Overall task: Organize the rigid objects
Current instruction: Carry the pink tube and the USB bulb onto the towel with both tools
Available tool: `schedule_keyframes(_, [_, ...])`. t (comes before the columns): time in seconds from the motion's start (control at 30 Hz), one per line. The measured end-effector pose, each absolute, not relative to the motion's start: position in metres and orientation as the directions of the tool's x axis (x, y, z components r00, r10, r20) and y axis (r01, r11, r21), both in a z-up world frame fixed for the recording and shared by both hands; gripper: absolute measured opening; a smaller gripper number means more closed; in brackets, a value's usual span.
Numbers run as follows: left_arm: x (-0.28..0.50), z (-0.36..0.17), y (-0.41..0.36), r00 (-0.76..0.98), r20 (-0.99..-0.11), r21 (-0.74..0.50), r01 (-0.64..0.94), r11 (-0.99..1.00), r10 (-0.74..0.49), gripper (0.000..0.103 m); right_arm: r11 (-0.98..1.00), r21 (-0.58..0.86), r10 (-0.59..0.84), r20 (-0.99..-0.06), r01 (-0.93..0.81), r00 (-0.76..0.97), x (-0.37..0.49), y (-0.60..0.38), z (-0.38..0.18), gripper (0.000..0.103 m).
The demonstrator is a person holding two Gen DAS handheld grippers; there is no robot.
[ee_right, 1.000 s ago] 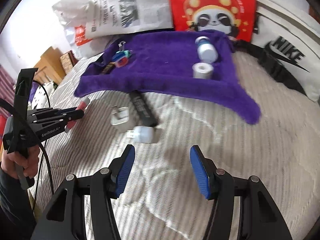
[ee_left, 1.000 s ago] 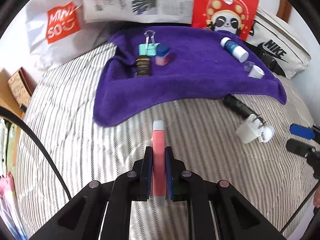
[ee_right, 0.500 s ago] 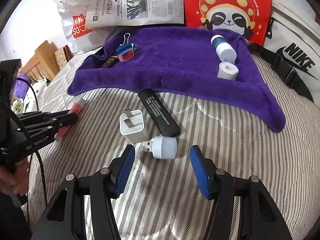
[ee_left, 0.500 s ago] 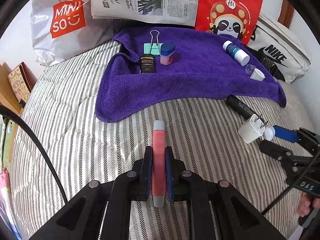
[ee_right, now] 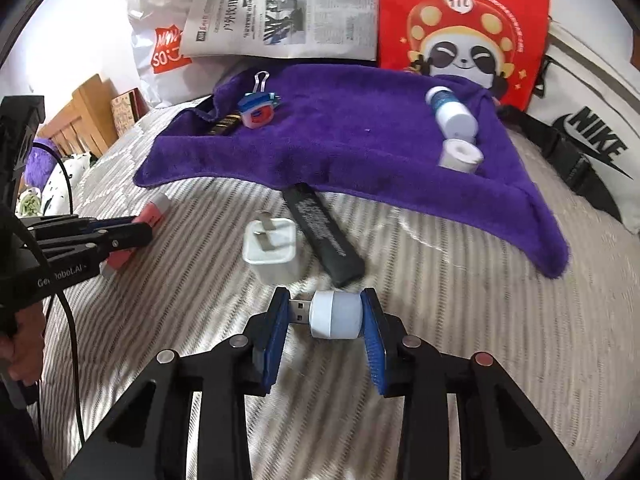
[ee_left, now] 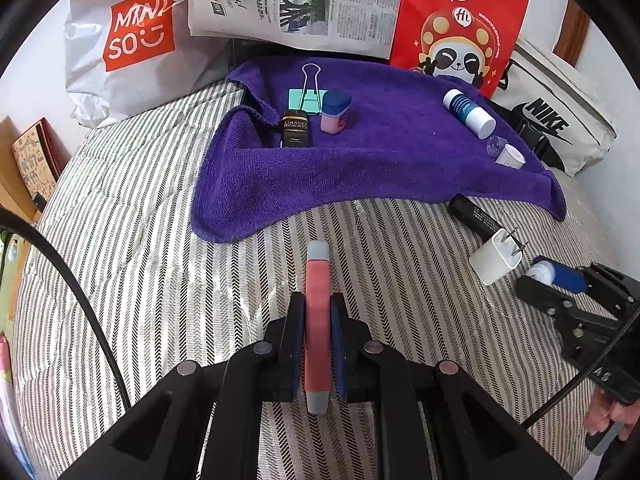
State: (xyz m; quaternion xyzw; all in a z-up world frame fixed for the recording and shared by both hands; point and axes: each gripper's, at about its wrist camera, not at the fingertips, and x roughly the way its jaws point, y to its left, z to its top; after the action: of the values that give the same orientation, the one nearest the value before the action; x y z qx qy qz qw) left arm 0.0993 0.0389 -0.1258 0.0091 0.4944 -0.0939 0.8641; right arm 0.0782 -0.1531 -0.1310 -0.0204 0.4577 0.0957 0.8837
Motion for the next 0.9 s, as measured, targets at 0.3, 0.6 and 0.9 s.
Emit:
schedule_keyframes(0.3, [0.103, -0.125, 0.040, 0.472, -0.867, -0.089, 0.167, 0.982, -0.159, 0.012, 0.983, 0.087, 0.163, -0.807, -0.159, 0.568, 0.072, -0.183, -0.113, 0.036])
schedule_keyframes(0.6, [0.108, -0.116, 0.047, 0.462, -0.872, -0.095, 0.166, 0.981, -0.163, 0.012, 0.985, 0.079, 0.157, -0.787, -0.155, 0.597, 0.082, -0.204, -0.093, 0.036])
schedule_keyframes(0.9, [0.118, -0.089, 0.052, 0.492, -0.852, -0.104, 0.178, 0.978, -0.180, 0.012, 0.979, 0.107, 0.192, -0.753, -0.171, 0.629, 0.100, -0.211, -0.078, 0.036])
